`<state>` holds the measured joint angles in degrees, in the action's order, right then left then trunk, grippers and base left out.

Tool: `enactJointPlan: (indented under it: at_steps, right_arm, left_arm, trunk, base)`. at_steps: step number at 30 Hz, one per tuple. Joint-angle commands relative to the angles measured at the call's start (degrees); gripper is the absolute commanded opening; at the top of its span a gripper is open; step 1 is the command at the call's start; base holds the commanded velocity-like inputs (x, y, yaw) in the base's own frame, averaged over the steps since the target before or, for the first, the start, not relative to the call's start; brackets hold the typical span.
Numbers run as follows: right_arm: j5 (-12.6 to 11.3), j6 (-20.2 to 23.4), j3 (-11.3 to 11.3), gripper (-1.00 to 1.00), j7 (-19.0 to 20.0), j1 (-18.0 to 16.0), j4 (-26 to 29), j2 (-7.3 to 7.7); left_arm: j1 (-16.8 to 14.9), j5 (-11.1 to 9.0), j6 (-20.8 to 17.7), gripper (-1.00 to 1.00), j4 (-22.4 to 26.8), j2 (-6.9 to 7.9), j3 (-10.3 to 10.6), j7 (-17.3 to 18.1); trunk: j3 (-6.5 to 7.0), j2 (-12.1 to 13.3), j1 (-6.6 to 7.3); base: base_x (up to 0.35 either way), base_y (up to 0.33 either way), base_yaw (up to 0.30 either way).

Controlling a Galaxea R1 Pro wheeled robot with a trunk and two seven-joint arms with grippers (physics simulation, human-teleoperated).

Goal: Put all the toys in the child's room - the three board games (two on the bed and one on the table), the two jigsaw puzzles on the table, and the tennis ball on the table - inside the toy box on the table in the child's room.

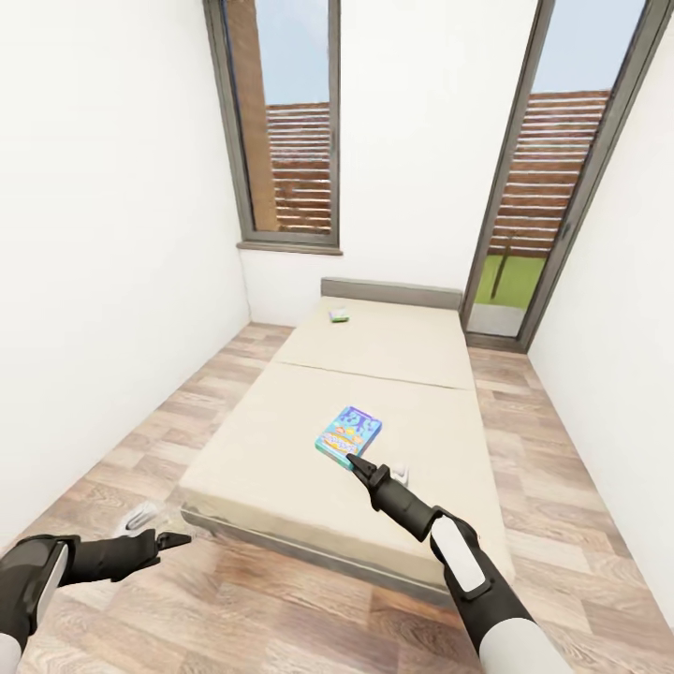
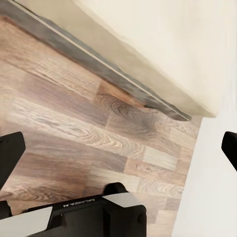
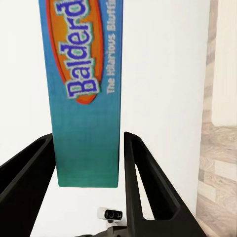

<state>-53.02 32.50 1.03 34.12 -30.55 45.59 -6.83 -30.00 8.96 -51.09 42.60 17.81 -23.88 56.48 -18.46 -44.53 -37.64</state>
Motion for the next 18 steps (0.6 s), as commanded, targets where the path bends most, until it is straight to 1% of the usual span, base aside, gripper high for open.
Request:
enactJointPlan:
  at_steps: [1, 18]
  right_arm:
    - [-0.51, 0.46, 0.11, -1.0, 0.0, -0.03, 0.02, -0.03]
    - [-0.48, -0.66, 0.11, -1.0, -0.25, -0.03, -0.24, -0.02]
  left_arm:
    - [-0.08, 0.62, -0.33, 1.0, 0.03, -0.05, -0.22, 0.55]
    - [-0.08, 0.54, -0.28, 1.0, 0.03, -0.12, -0.05, 0.56]
  trunk:
    - [0.11, 0.36, 0.22]
    - [3.16, 7.17, 3.95]
  base:
    - [0.0, 0.0, 0.29]
    - [0.0, 0.0, 0.29]
